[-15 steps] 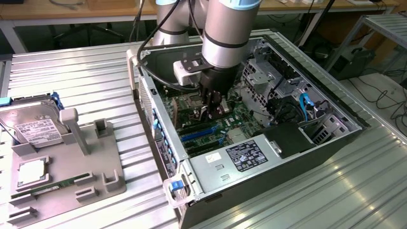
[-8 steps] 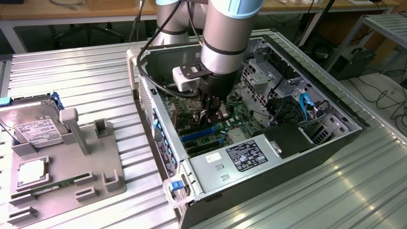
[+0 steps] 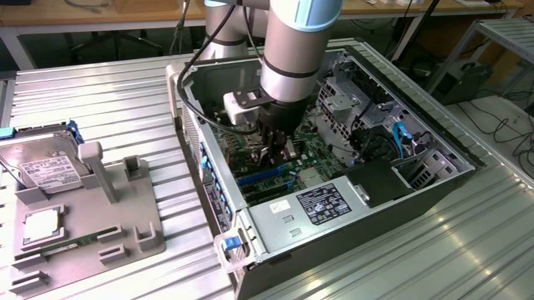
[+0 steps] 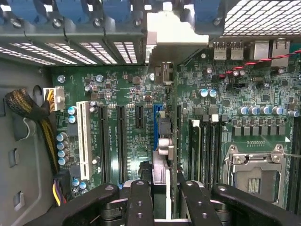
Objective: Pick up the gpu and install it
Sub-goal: 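Insert the gpu into the slot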
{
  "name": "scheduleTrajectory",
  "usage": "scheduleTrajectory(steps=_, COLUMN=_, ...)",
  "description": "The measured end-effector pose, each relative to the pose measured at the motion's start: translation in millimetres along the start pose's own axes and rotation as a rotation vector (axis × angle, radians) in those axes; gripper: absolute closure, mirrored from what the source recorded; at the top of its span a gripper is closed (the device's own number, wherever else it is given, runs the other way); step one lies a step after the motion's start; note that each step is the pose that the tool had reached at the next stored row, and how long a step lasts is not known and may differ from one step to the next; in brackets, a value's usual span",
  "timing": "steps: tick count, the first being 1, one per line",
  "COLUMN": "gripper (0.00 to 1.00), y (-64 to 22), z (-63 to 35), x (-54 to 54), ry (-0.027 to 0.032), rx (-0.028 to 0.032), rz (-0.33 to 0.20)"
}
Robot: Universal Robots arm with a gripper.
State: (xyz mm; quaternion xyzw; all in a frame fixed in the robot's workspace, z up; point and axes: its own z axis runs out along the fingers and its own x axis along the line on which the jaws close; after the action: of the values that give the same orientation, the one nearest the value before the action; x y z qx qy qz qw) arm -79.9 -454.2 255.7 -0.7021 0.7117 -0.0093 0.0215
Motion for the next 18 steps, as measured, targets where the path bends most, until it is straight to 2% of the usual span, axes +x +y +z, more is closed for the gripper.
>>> scheduleTrajectory(steps=2, gripper=0.72, y=0.8, z=0.1, x=0.0, ry=-0.0003, rx=0.007, rz=0.0)
scheduleTrajectory(steps=3, gripper=0.72, y=1.4, z=0.2, x=0.0, ry=-0.0005, rx=0.0081, rz=0.0)
scheduleTrajectory(steps=18, gripper=0.72, y=4.9, z=3.3, x=5.5, ry=-0.0003, rx=0.0081, rz=0.0)
